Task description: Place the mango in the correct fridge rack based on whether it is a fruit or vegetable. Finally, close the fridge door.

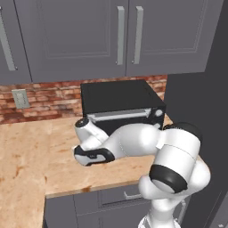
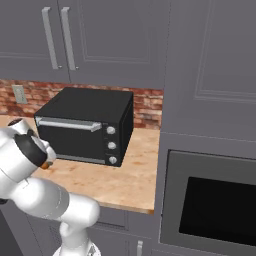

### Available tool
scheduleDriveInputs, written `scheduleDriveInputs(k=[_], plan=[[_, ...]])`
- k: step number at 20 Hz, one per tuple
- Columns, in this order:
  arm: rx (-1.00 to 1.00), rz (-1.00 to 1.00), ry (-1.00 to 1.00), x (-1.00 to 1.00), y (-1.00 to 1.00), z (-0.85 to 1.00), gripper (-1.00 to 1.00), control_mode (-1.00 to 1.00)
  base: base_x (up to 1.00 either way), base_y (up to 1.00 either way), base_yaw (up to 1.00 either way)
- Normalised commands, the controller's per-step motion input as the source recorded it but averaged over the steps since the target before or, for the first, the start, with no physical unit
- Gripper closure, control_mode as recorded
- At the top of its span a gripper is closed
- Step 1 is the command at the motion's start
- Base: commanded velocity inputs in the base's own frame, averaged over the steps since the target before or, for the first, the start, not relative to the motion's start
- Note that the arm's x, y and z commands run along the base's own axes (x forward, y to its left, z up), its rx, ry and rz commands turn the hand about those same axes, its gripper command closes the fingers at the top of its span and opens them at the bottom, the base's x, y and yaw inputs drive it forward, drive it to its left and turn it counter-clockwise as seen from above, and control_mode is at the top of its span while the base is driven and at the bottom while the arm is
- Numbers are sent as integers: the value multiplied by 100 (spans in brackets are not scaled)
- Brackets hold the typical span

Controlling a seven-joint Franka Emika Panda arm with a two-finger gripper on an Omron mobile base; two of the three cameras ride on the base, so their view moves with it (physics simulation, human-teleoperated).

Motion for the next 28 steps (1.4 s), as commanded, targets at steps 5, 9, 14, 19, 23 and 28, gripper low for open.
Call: scheduleDriveInputs(k=[5, 9, 14, 19, 23, 28], plan=[[0, 3, 0, 10, 0, -27, -100, -100, 0, 0, 0], [0, 5, 0, 23, 0, -18, -100, -100, 0, 0, 0], [0, 3, -1, -2, 0, -23, 100, -100, 0, 0, 0], [0, -3, -16, -74, -1, 9, 100, -100, 0, 0, 0], [0, -5, -25, -90, -32, 87, 100, -100, 0, 0, 0], [0, -4, -12, -38, -75, 100, 100, -100, 0, 0, 0]])
